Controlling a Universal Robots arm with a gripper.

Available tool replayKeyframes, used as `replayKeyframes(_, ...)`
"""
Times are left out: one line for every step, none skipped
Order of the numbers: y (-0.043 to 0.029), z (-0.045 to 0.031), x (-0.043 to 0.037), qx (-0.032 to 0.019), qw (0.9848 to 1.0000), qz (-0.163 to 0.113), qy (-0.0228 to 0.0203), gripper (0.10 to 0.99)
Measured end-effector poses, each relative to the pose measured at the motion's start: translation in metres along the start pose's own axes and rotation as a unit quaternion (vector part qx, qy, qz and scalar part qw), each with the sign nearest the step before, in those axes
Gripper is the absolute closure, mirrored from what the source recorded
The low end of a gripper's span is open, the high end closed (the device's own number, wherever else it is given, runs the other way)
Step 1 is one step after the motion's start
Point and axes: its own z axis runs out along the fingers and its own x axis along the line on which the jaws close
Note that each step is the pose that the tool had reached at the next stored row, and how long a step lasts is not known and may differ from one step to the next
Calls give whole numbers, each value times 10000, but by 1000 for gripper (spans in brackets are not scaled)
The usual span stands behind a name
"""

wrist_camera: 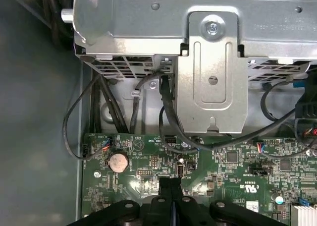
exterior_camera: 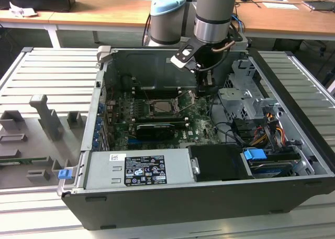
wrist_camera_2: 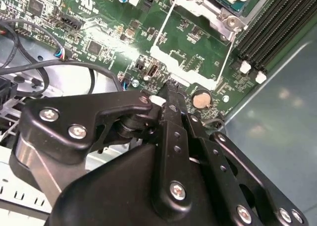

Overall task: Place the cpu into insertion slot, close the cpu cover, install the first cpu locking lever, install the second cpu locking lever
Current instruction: 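Close the cpu cover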

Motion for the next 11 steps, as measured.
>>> replayKeyframes(-1,17,0,0,10000,0,0,980)
replayKeyframes(-2,49,0,0,10000,0,0,980)
replayKeyframes(-13,58,0,0,10000,0,-1,980)
replayKeyframes(-47,57,1,0,10000,-1,-1,980)
replayKeyframes(-77,55,2,0,10000,-1,-1,980)
replayKeyframes(-120,53,3,0,10000,0,-1,980)
replayKeyframes(-154,51,3,0,10000,0,-1,980)
replayKeyframes(-170,50,3,0,10000,0,-1,980)
replayKeyframes(-178,50,3,0,10000,0,0,980)
replayKeyframes(-187,49,3,0,10000,0,0,980)
replayKeyframes(-196,49,4,0,10000,0,-1,980)
